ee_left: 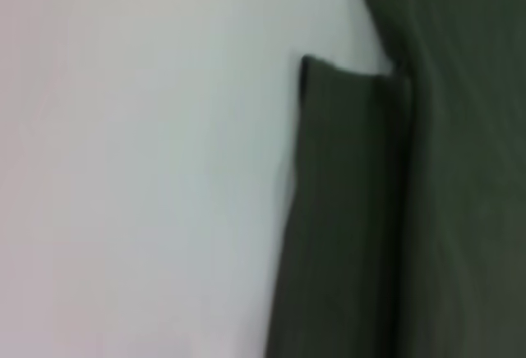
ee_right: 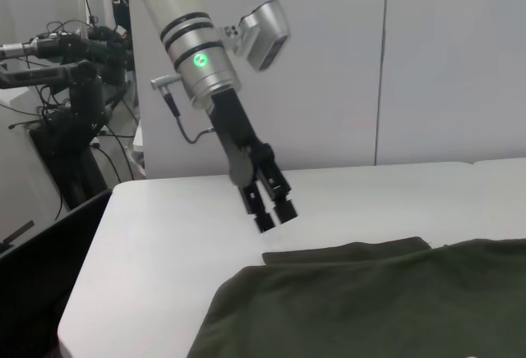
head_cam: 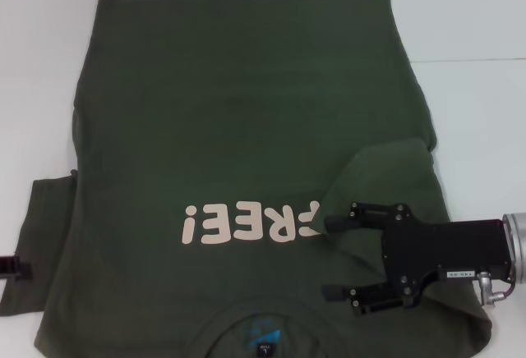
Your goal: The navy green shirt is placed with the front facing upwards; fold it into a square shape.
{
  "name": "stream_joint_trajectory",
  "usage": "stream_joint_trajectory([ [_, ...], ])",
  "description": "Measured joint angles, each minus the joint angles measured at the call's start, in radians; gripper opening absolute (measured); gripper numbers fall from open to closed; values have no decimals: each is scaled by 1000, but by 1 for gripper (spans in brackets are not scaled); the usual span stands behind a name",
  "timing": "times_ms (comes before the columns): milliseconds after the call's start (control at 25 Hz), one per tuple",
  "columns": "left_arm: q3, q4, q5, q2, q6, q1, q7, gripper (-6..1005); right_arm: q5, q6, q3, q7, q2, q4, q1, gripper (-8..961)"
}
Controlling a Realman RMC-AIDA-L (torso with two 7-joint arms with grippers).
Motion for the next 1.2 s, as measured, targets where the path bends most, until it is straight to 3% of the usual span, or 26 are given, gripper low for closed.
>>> stream_joint_trajectory([
  [360,5,-70,51,0,-31,-11,-18,931,0,12,-2,0,0,17,9,912],
  [1200,8,-103,56,2,-93,-13,-30,931,3,29,-2,7,0,34,14,907],
])
